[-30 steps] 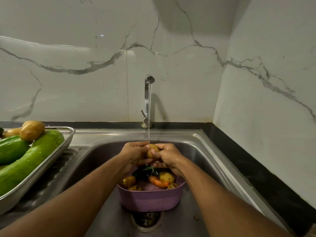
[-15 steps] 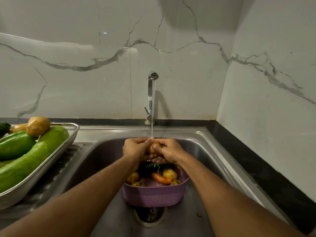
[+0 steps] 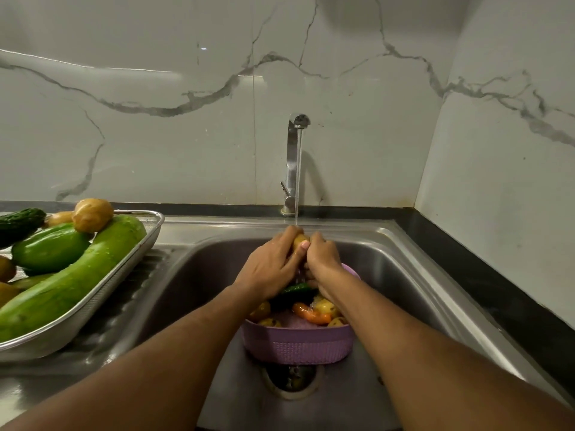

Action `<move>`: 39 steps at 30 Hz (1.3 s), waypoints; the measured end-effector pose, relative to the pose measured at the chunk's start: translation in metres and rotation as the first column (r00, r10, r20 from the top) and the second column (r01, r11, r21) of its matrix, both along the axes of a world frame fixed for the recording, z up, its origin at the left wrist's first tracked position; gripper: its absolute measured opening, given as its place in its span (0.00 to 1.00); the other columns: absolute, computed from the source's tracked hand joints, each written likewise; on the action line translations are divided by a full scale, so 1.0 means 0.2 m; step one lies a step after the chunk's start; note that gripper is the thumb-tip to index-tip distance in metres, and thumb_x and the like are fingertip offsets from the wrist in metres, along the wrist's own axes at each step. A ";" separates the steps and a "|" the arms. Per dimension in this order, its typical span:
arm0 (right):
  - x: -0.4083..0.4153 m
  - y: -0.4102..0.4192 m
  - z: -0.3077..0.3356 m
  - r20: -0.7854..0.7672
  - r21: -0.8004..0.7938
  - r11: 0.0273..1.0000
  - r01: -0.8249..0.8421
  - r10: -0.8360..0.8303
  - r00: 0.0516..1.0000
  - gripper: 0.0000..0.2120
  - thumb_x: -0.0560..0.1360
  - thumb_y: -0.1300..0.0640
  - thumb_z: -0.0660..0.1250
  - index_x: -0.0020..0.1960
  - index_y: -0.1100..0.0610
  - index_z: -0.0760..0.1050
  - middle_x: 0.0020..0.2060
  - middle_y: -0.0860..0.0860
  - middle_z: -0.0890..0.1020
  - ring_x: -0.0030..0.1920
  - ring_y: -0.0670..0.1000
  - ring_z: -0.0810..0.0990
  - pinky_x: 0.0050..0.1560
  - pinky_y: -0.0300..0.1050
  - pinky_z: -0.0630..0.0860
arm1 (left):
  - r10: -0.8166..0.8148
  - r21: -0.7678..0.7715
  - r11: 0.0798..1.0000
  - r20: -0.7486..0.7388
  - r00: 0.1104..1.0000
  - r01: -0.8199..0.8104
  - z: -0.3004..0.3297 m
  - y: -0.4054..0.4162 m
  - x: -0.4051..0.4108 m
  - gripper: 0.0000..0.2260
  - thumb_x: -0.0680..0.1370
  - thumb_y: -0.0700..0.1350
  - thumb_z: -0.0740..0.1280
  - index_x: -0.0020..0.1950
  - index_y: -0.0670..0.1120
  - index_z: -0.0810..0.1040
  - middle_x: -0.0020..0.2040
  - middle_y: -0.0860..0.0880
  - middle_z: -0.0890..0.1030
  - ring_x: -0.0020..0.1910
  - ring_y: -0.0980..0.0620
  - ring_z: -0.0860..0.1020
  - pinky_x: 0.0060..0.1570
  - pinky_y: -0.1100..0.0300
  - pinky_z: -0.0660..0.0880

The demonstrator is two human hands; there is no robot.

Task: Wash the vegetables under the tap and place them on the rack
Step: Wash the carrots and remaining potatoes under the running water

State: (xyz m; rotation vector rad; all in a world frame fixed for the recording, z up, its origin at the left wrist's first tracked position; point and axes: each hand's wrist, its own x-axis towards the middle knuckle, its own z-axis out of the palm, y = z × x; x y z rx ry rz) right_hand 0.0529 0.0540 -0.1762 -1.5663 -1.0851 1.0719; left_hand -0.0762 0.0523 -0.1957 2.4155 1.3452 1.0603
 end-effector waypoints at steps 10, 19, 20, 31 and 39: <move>-0.07 0.02 -0.01 0.428 0.252 0.967 0.037 -0.145 0.892 0.25 0.86 0.47 0.50 0.54 0.62 0.81 0.45 0.54 0.78 0.47 0.55 0.77 0.47 0.48 0.71 | 0.426 -0.309 0.877 0.142 0.894 -0.368 0.07 0.03 0.11 0.16 0.86 0.53 0.51 0.47 0.51 0.74 0.44 0.48 0.80 0.43 0.48 0.79 0.50 0.48 0.78; -0.03 -0.02 -0.05 0.667 0.537 0.819 -0.201 -0.267 0.696 0.26 0.88 0.45 0.48 0.43 0.54 0.78 0.31 0.45 0.76 0.33 0.45 0.78 0.34 0.39 0.71 | 0.447 -0.662 0.749 0.456 0.770 -0.043 0.06 0.04 0.15 0.32 0.87 0.60 0.44 0.45 0.41 0.80 0.34 0.45 0.80 0.34 0.50 0.79 0.34 0.58 0.77; -0.04 0.00 -0.05 0.636 0.514 0.841 -0.169 -0.242 0.733 0.25 0.88 0.45 0.48 0.42 0.54 0.76 0.32 0.46 0.76 0.34 0.46 0.78 0.34 0.39 0.70 | 0.408 -0.561 0.818 0.411 0.816 -0.127 0.04 0.05 0.14 0.35 0.86 0.63 0.43 0.42 0.42 0.80 0.34 0.45 0.81 0.36 0.49 0.81 0.39 0.55 0.79; 0.01 -0.02 0.00 -0.191 -0.162 0.985 0.059 -0.089 0.978 0.24 0.87 0.45 0.49 0.48 0.60 0.75 0.33 0.55 0.74 0.31 0.50 0.73 0.33 0.42 0.71 | 0.096 -0.112 0.991 0.144 0.985 -0.080 -0.06 0.02 0.14 0.14 0.86 0.60 0.53 0.61 0.52 0.69 0.50 0.53 0.80 0.46 0.55 0.80 0.47 0.55 0.79; -0.07 0.00 -0.04 0.563 0.164 0.971 -0.172 0.051 0.825 0.28 0.88 0.43 0.46 0.56 0.61 0.79 0.45 0.55 0.81 0.47 0.53 0.81 0.48 0.48 0.75 | 0.403 -0.604 0.788 0.355 0.843 -0.122 -0.04 0.07 0.06 0.17 0.86 0.47 0.49 0.47 0.45 0.75 0.43 0.42 0.78 0.43 0.47 0.76 0.47 0.47 0.76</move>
